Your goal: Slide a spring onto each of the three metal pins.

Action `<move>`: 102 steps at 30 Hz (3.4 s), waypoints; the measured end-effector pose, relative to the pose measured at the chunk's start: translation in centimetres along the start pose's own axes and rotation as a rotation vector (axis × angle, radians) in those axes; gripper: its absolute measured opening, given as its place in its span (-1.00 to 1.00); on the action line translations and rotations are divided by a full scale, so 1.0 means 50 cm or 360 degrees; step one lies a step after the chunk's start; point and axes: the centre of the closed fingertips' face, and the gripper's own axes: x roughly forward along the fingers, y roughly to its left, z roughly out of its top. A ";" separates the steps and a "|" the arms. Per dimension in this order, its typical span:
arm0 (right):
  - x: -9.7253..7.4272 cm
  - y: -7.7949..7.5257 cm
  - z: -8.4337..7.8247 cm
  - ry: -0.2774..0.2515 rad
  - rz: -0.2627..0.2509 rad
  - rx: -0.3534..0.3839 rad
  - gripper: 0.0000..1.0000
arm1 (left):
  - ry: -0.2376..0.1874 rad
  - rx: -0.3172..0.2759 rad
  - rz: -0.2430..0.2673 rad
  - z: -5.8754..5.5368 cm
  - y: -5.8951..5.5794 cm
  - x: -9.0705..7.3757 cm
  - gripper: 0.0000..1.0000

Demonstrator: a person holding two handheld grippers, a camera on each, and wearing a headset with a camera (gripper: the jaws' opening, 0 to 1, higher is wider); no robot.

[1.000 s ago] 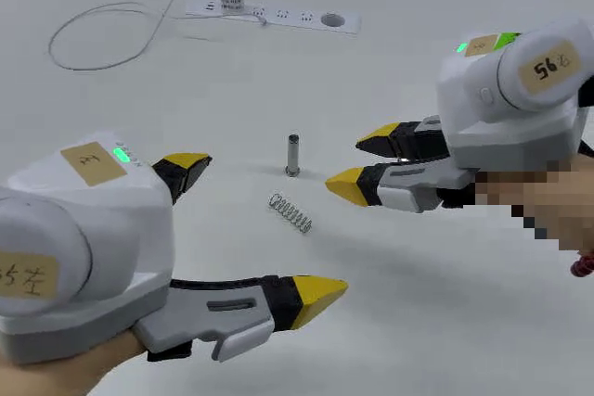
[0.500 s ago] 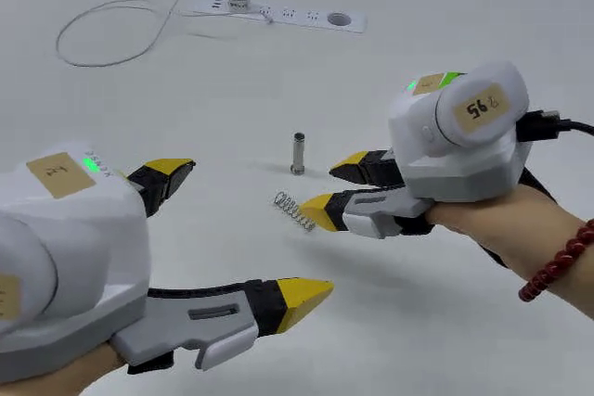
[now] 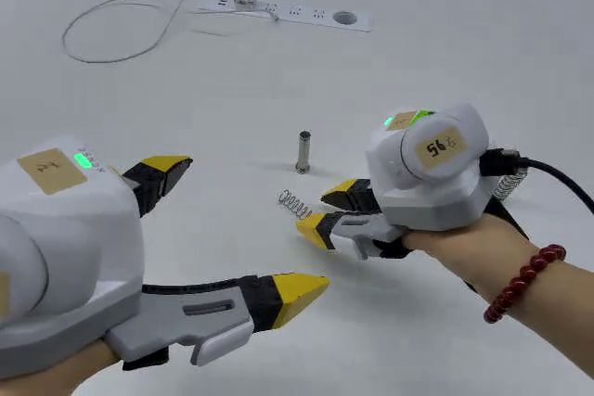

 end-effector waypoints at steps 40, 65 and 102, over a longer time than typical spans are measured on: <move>-0.084 0.002 0.032 0.0032 0.0066 0.0081 -0.78 | 0.0016 0.0214 0.0019 0.017 0.019 0.026 0.35; -0.169 0.051 0.053 0.0257 0.0196 0.0086 -0.78 | 0.0058 0.0628 -0.0174 0.027 -0.030 0.067 -0.25; -0.190 0.068 0.048 0.0381 0.0355 -0.0014 -0.78 | 0.0141 0.0772 -0.0351 0.006 -0.075 0.088 -0.71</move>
